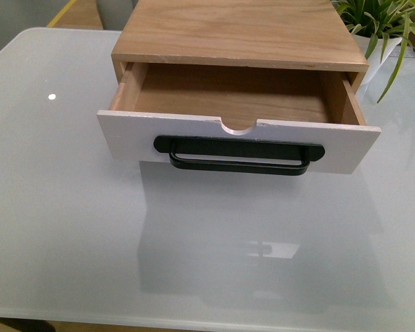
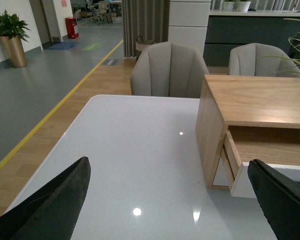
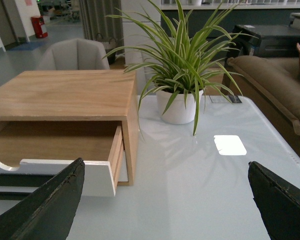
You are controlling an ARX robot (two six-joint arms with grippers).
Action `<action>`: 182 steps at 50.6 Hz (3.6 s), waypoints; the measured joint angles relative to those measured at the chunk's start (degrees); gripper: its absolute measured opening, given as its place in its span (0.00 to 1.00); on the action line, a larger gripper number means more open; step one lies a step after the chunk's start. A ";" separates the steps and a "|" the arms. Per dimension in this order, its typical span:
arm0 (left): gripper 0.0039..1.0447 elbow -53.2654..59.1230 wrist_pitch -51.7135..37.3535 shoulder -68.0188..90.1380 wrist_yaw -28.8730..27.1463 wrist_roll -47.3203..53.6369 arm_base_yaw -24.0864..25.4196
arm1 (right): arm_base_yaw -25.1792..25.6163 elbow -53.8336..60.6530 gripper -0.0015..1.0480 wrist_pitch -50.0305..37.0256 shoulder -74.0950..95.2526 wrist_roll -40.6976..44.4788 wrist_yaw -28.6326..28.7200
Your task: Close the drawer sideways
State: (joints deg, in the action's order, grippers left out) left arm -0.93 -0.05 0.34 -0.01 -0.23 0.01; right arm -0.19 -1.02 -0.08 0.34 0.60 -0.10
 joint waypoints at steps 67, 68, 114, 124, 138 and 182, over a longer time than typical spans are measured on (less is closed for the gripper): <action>0.92 -8.02 17.46 17.29 31.43 11.30 6.47 | 5.07 -5.99 0.91 7.61 18.47 6.75 2.49; 0.92 -8.48 16.98 19.23 33.75 13.20 6.69 | 5.97 -6.16 0.91 5.81 20.46 7.93 3.63; 0.92 -21.55 -13.44 82.84 50.95 51.45 -16.74 | -10.88 -20.11 0.91 -24.24 86.05 65.22 16.28; 0.92 -25.38 -18.18 90.27 50.27 50.10 -18.75 | -12.70 -21.81 0.91 -26.91 91.36 66.53 16.90; 0.92 -28.79 -20.61 95.91 49.55 48.96 -20.13 | -14.08 -23.45 0.91 -27.98 94.23 66.66 17.81; 0.92 -39.60 -20.79 106.81 47.56 46.34 -20.92 | -16.46 -27.98 0.91 -28.11 99.49 67.84 18.69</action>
State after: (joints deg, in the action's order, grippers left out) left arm -40.53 -20.84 107.15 47.55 46.11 -20.91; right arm -16.64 -28.99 -28.18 99.83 68.44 18.59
